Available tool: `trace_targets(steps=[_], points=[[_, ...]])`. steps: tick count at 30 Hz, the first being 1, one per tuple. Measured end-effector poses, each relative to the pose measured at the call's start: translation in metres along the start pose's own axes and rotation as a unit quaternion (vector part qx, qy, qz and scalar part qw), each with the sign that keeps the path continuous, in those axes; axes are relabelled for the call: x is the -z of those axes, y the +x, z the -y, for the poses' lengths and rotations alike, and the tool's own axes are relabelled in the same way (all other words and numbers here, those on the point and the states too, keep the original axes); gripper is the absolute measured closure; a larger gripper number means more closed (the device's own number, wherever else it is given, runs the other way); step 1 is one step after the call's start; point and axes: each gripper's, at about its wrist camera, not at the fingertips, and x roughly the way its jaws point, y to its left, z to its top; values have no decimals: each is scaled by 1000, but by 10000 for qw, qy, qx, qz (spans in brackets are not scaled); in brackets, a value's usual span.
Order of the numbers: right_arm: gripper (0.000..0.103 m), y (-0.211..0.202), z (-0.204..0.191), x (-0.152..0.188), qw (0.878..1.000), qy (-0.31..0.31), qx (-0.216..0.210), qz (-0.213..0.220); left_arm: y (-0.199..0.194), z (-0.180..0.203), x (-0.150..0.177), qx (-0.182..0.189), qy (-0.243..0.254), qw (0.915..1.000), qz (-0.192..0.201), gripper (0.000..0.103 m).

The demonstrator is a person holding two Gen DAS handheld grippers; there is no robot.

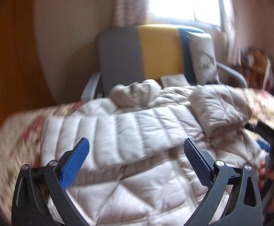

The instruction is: Fold large clothes

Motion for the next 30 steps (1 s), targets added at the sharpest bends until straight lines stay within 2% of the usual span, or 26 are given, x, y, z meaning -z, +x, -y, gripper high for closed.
trace_targets(steps=[2,6,11,14,16,18,19,21,23,24,25,26,27,28,29,30], points=[[2,1,12,-4,9998,174,-134,-40,10,32,-12,242,489,9985,-12,4],[2,3,9,-1,9999,66,-99,19,40,90,-28,459,1253,9910,-93,4],[2,-4,17,0,9988,272,-380,148,75,141,-25,455,2043,9773,-322,4],[2,-4,20,-2,9975,407,-515,259,84,159,-26,420,2308,9717,-267,6],[2,-6,23,-3,9965,490,-587,345,89,165,-29,393,2393,9699,-204,9],[2,-6,24,-3,9960,524,-606,386,96,167,-32,405,2393,9699,-187,29],[2,-7,24,-3,9960,523,-604,389,99,165,-34,480,2296,9718,-237,34],[2,-9,25,-3,9960,523,-604,392,103,157,-37,631,1951,9780,-373,66],[2,-9,24,-3,9961,518,-593,387,101,138,-42,748,1367,9872,-350,86],[2,-9,24,-3,9963,508,-580,380,96,126,-45,799,1059,9908,-258,91],[2,-10,25,-3,9963,507,-583,384,90,111,-48,874,703,9936,-162,92],[2,-10,25,-3,9963,503,-578,384,81,87,-50,1024,98,9947,-29,92],[2,-10,25,-2,9964,498,-572,382,78,73,-50,1105,-259,9935,16,92],[2,-11,25,-2,9965,493,-565,380,75,54,-49,1190,-711,9903,19,92],[2,-10,25,-3,9964,499,-571,382,74,30,-44,1247,-1326,9833,-21,92],[2,-11,25,-3,9964,496,-565,383,76,8,-36,1337,-1929,9720,-100,92]])
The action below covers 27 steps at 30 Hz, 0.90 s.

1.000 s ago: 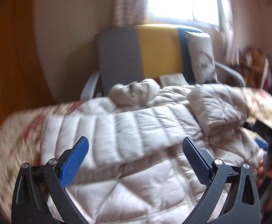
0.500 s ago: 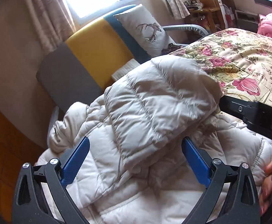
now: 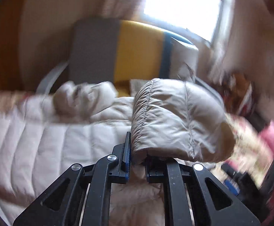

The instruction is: Fold large clothes

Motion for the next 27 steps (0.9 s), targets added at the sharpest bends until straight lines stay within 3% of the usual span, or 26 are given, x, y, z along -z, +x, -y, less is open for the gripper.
trace_targets(steps=[2,4,5,6,9,11,13,14,16,17,18,20,23,25,27], points=[[2,0,0,0,10000,-10,15,-5,-2,-32,9,195,-771,9967,-127,92],[2,1,-1,-1,10000,-22,34,-14,1,-48,22,221,-1047,9940,-224,92],[2,3,-1,-2,10000,-23,41,-15,2,-51,26,260,-1059,9937,-253,86],[2,2,-1,-2,10000,-24,45,-18,3,-53,29,299,-1058,9936,-265,70],[2,3,-2,-1,10000,-44,73,-24,4,-53,28,432,-1148,9922,-229,34],[2,3,-2,-1,9999,-58,89,-31,5,-53,21,185,-1196,9926,-120,24],[2,4,-3,-1,9999,-88,117,-43,8,-62,14,-54,-1414,9899,-99,24],[2,5,-3,-1,9999,-104,128,-51,11,-71,10,-38,-1640,9864,-134,25],[2,5,-4,-1,9998,-128,147,-64,12,-87,6,105,-2010,9793,-190,53],[2,5,-4,0,9998,-135,150,-66,13,-93,4,207,-2121,9766,-268,84],[2,5,-4,0,9998,-136,151,-66,11,-97,2,272,-2136,9759,-354,94],[2,5,-4,0,9998,-135,149,-66,-5,-105,2,337,-2079,9773,-245,97],[2,5,-4,0,9998,-141,157,-68,-29,-110,9,76,-1806,9835,-41,98],[2,6,-5,0,9997,-156,178,-73,-25,-113,21,-216,-1435,9892,-215,98],[2,8,-6,0,9995,-201,237,-109,-15,-116,35,-281,-1314,9905,-295,93]])
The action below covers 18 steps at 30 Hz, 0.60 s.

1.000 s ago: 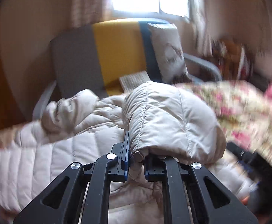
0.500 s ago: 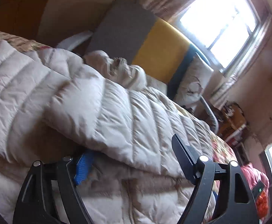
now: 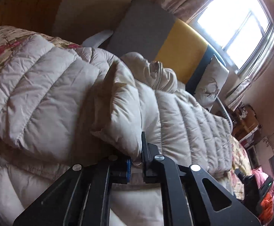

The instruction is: Fold large clothes

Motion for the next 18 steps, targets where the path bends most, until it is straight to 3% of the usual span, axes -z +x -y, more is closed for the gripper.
trace_targets(steps=[5,8,11,14,18], points=[[2,0,-3,-1,9999,-46,92,-80,7,-18,12,404,-293,9988,12,89],[2,3,-16,-7,9984,-202,351,-406,5,-24,16,599,-451,9972,29,89],[2,9,-37,-18,9969,-381,267,-632,5,-25,18,635,-475,9968,33,89],[2,33,-69,-30,9911,-925,349,-894,8,-30,18,651,-492,9967,13,89],[2,65,-98,-37,9791,-1755,719,-735,8,-31,18,678,-513,9964,-1,89]])
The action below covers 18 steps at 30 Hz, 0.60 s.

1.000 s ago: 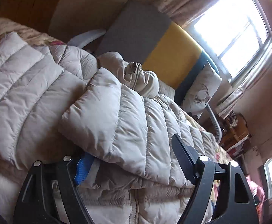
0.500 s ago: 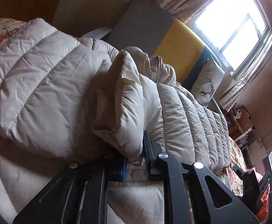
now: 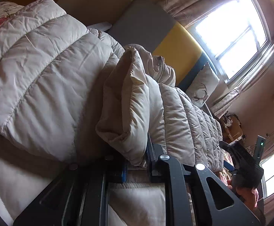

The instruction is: Fold large clothes

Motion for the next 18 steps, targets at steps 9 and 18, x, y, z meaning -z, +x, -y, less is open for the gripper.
trace_targets(steps=[9,18], points=[[2,43,10,16,9958,-317,861,-44,-2,14,-6,-138,190,9996,-170,74],[2,43,17,15,9979,-141,628,-40,-40,42,-47,-1008,844,9889,696,43]])
